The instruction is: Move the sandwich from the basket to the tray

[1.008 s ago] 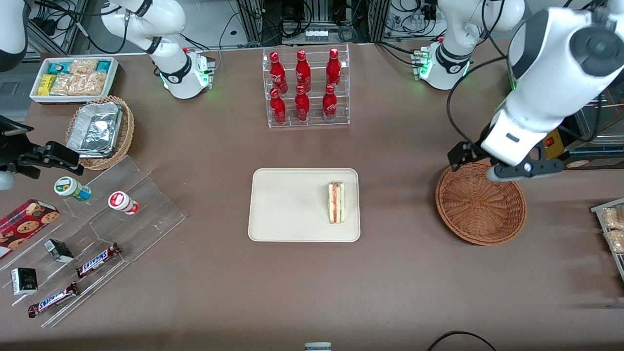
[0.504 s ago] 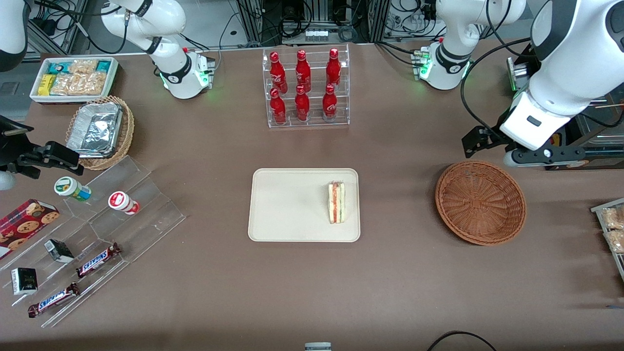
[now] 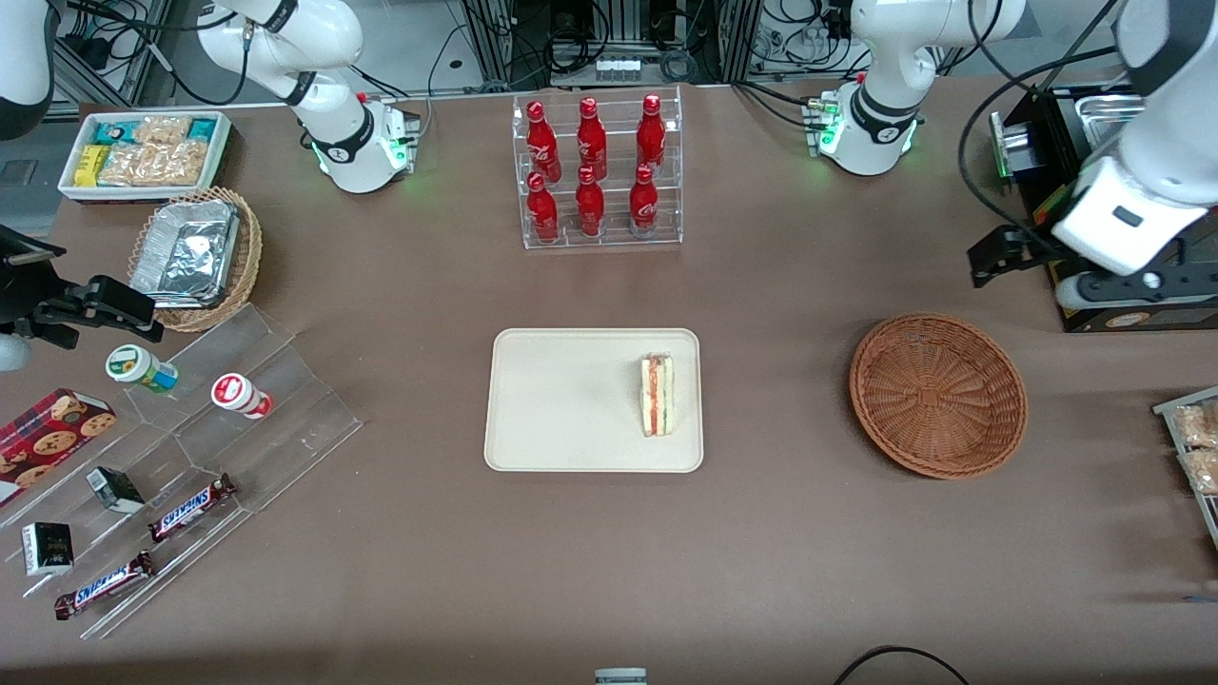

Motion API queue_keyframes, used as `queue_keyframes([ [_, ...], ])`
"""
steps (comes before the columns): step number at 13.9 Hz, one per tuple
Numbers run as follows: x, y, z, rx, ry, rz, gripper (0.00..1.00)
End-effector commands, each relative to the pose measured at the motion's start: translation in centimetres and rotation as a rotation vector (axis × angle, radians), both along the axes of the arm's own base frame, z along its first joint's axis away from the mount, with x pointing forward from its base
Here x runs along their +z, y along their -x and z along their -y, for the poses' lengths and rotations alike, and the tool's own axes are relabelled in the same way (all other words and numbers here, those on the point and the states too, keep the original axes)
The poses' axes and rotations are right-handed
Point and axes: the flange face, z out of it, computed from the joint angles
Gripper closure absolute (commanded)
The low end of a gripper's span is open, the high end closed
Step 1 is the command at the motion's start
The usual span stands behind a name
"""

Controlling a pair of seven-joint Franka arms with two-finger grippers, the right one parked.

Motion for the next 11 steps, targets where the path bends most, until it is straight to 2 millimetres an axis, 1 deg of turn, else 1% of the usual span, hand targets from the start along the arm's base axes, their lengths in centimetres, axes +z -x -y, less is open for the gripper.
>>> queue_keyframes([
  [1, 0.62, 0.53, -1.83, 0.021, -0.012, -0.003, 0.0],
  [2, 0.73, 0.52, -2.12, 0.029, -0.008, 0.002, 0.0],
  [8, 0.57, -0.06, -1.86, 0.038, 0.007, 0.034, 0.0],
  [11, 0.96, -0.05, -2.65, 0.061, 0.042, 0.041, 0.0],
])
